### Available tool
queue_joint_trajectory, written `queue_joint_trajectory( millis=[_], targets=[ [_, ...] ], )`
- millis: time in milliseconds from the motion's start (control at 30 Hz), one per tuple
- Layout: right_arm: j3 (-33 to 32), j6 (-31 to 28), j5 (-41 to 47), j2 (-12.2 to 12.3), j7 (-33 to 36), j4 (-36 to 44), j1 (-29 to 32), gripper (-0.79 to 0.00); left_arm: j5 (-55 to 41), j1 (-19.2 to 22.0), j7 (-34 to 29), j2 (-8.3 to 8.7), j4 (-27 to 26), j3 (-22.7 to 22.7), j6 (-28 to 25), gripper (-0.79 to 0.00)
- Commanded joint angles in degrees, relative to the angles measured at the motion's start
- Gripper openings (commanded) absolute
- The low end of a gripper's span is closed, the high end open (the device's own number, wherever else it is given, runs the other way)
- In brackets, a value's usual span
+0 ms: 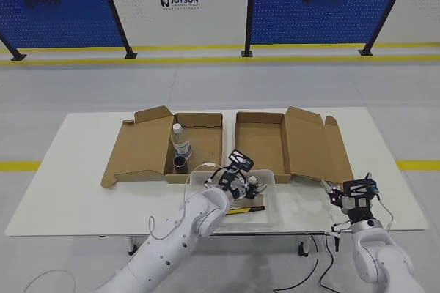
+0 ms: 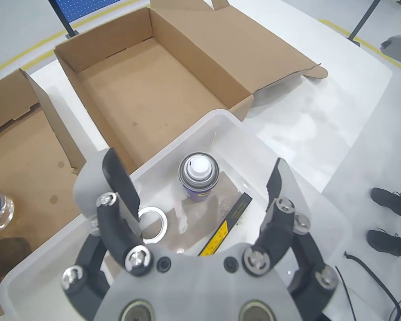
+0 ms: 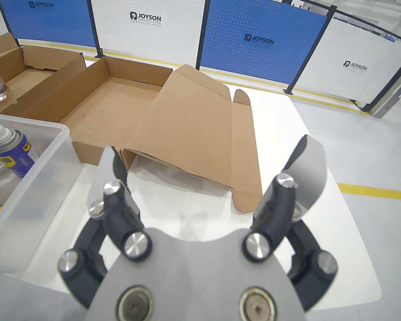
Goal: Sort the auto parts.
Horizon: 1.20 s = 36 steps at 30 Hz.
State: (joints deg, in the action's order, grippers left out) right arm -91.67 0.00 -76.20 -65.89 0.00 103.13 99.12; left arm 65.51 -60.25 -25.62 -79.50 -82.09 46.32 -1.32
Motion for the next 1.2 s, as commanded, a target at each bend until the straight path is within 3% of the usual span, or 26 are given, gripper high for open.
queue_joint_trajectory(
  millis=[0,33,300,467,667,867,1167],
  targets=[
    [0.0,0.0,0.0,0.0,0.0,0.0,0.0,0.0,0.3,0.0,0.3,-0.18,0.7,-0.2,0.2,-0.086],
    [0.0,0.0,0.0,0.0,0.0,0.0,0.0,0.0,0.6,0.0,0.5,-0.25,1.0,-0.3,0.4,-0.12],
    [0.0,0.0,0.0,0.0,0.0,0.0,0.0,0.0,1.3,-0.6,0.9,-0.62,3.1,-0.3,0.8,-0.166],
    [0.0,0.0,0.0,0.0,0.0,0.0,0.0,0.0,1.3,-0.8,1.2,-0.87,4.7,-0.2,0.6,-0.246],
    [0.0,0.0,0.0,0.0,0.0,0.0,0.0,0.0,0.9,-0.2,1.6,-1.38,7.2,-0.3,0.4,-0.286],
    [0.0,0.0,0.0,0.0,0.0,0.0,0.0,0.0,0.2,0.7,1.7,-1.9,9.0,-0.3,0.1,-0.385],
    [0.0,0.0,0.0,0.0,0.0,0.0,0.0,0.0,0.1,1.4,2.0,-2.6,10.4,-0.6,-0.6,-0.416]
  ],
)
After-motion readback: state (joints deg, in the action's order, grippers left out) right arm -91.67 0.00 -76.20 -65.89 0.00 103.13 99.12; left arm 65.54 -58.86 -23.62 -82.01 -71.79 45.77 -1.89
